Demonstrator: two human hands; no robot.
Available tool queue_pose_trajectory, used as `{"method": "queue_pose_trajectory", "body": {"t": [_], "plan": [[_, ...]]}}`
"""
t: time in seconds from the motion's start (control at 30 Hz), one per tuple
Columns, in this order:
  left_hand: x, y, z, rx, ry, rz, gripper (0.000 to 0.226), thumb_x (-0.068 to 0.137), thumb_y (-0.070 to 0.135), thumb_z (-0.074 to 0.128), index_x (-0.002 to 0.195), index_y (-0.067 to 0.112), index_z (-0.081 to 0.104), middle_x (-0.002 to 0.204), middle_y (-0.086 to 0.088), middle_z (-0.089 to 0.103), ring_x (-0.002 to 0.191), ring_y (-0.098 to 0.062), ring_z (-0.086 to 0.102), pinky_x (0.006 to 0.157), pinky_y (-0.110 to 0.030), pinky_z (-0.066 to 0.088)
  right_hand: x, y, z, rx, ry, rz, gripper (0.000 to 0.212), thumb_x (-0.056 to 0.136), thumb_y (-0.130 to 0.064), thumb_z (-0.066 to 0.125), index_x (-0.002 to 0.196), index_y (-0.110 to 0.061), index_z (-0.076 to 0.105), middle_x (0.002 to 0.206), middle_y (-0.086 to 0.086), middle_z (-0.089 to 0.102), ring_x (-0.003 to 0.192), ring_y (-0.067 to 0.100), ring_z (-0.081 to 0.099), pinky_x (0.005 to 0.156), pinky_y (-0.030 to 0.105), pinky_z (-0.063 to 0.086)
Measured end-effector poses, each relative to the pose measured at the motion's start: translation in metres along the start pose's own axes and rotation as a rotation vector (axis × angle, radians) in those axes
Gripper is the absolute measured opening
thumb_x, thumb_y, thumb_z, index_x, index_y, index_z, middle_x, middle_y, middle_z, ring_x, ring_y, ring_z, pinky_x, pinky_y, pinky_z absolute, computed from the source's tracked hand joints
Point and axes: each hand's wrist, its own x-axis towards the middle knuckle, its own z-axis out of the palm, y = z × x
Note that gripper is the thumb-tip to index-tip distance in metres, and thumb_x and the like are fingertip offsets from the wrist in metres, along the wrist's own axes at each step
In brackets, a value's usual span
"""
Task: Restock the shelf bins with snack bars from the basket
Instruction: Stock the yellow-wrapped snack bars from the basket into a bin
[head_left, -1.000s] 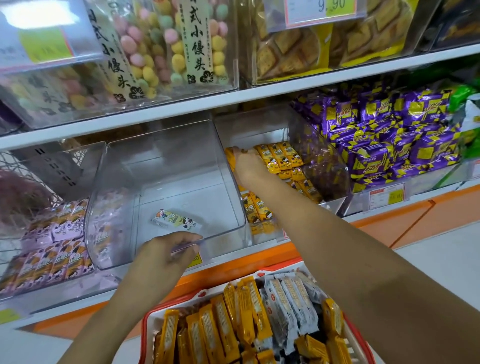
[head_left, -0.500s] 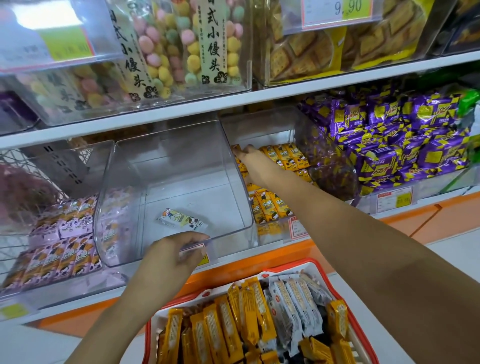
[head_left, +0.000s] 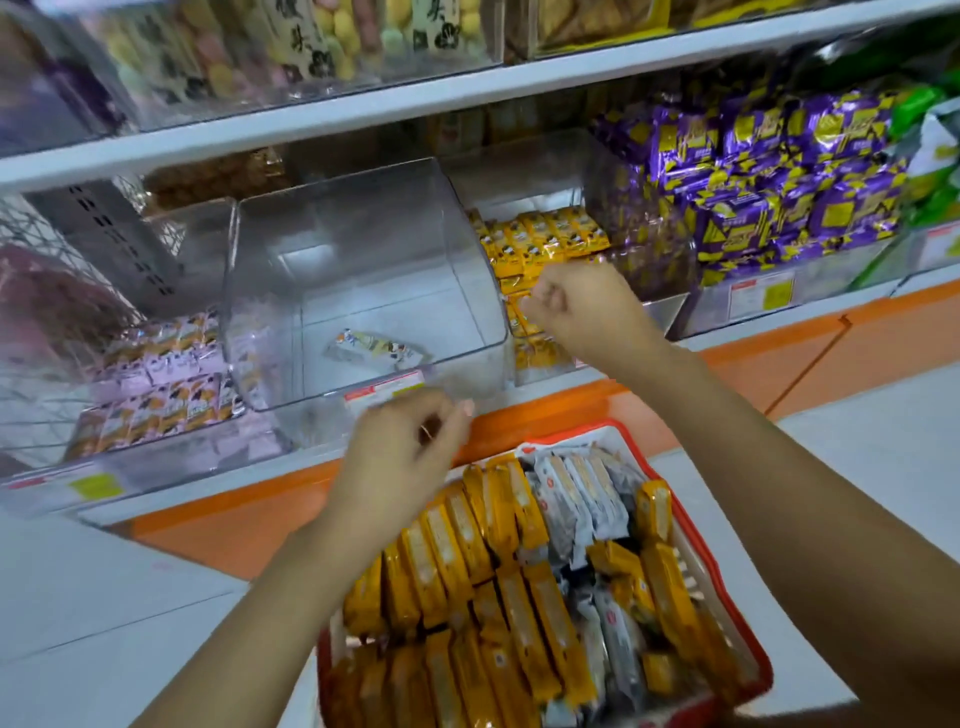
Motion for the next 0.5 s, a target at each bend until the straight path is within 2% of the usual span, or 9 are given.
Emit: {"method": "queue_pose_trajectory", "body": {"t": [0.03, 0.1, 0.17, 0.23, 0.3, 0.37, 0.43, 0.47, 0.5], "plan": [[-0.006, -0.003, 0.007, 0.066, -0.1, -0.029, 0.033, 0.086, 0.046, 0.046, 0.062, 0.025, 0.053, 0.06, 0.006, 0.056, 0.062, -0.003, 0.054, 0.062, -0.021, 0.04, -0.021, 0.0, 0.002, 0.025, -0.02, 0.007, 0.023, 0.089, -0.026, 0.063, 0.072, -0.012, 0.056, 0.066, -0.001, 0.051, 0.065, 0.016, 0.048, 0.065, 0.034, 0.043], [-0.017, -0.013, 0.023, 0.223, -0.33, -0.1, 0.029, 0.087, 0.042, 0.049, 0.073, 0.021, 0.062, 0.071, 0.003, 0.064, 0.072, -0.014, 0.061, 0.065, -0.03, 0.044, -0.065, 0.004, 0.015, 0.094, -0.109, 0.07, 0.019, 0.09, -0.024, 0.063, 0.076, -0.013, 0.057, 0.067, -0.003, 0.052, 0.065, 0.015, 0.049, 0.068, 0.035, 0.048], [-0.032, -0.025, 0.04, 0.349, -0.558, -0.168, 0.022, 0.091, 0.033, 0.053, 0.085, 0.016, 0.065, 0.086, -0.004, 0.069, 0.084, -0.02, 0.064, 0.071, -0.03, 0.046, -0.108, 0.005, 0.036, 0.076, -0.268, 0.174, 0.014, 0.091, -0.028, 0.062, 0.091, -0.015, 0.059, 0.078, -0.003, 0.058, 0.074, 0.015, 0.054, 0.078, 0.033, 0.047], [-0.051, -0.038, 0.055, 0.437, -0.794, -0.249, 0.026, 0.093, 0.033, 0.053, 0.09, 0.009, 0.063, 0.095, -0.01, 0.067, 0.091, -0.024, 0.062, 0.074, -0.032, 0.046, -0.149, 0.001, 0.063, -0.045, -0.431, 0.288, 0.03, 0.092, -0.034, 0.06, 0.116, -0.016, 0.053, 0.105, 0.005, 0.061, 0.091, 0.02, 0.059, 0.084, 0.034, 0.048], [-0.07, -0.049, 0.065, 0.542, -0.992, -0.295, 0.034, 0.093, 0.037, 0.052, 0.082, 0.006, 0.06, 0.087, -0.012, 0.061, 0.088, -0.027, 0.059, 0.072, -0.035, 0.045, -0.188, -0.009, 0.091, -0.081, -0.576, 0.393, 0.062, 0.091, -0.038, 0.061, 0.14, -0.015, 0.031, 0.139, 0.012, 0.044, 0.11, 0.026, 0.057, 0.086, 0.037, 0.05], [-0.085, -0.056, 0.069, 0.612, -1.123, -0.304, 0.035, 0.094, 0.036, 0.049, 0.081, 0.006, 0.06, 0.08, -0.008, 0.053, 0.081, -0.024, 0.053, 0.069, -0.037, 0.044, -0.221, -0.02, 0.112, -0.125, -0.627, 0.426, 0.086, 0.086, -0.052, 0.062, 0.148, -0.015, 0.015, 0.152, 0.011, 0.024, 0.13, 0.03, 0.041, 0.097, 0.039, 0.044], [-0.094, -0.058, 0.069, 0.617, -1.166, -0.329, 0.036, 0.096, 0.034, 0.048, 0.102, 0.001, 0.062, 0.089, -0.013, 0.055, 0.082, -0.023, 0.053, 0.07, -0.036, 0.045, -0.244, -0.03, 0.126, -0.199, -0.618, 0.387, 0.095, 0.083, -0.059, 0.062, 0.151, -0.018, 0.008, 0.154, 0.01, 0.018, 0.138, 0.032, 0.028, 0.107, 0.04, 0.035], [-0.098, -0.061, 0.068, 0.599, -1.17, -0.339, 0.035, 0.097, 0.034, 0.048, 0.101, 0.001, 0.061, 0.091, -0.015, 0.057, 0.08, -0.023, 0.055, 0.068, -0.035, 0.045, -0.252, -0.031, 0.13, -0.207, -0.601, 0.375, 0.096, 0.083, -0.058, 0.061, 0.152, -0.02, 0.006, 0.154, 0.009, 0.016, 0.139, 0.032, 0.025, 0.109, 0.04, 0.031], [-0.102, -0.064, 0.067, 0.575, -1.169, -0.342, 0.032, 0.097, 0.033, 0.049, 0.091, 0.004, 0.06, 0.087, -0.013, 0.057, 0.075, -0.021, 0.055, 0.064, -0.034, 0.044, -0.258, -0.029, 0.134, -0.183, -0.581, 0.371, 0.096, 0.083, -0.058, 0.062, 0.152, -0.021, 0.005, 0.154, 0.008, 0.015, 0.14, 0.032, 0.023, 0.11, 0.039, 0.028]]}}
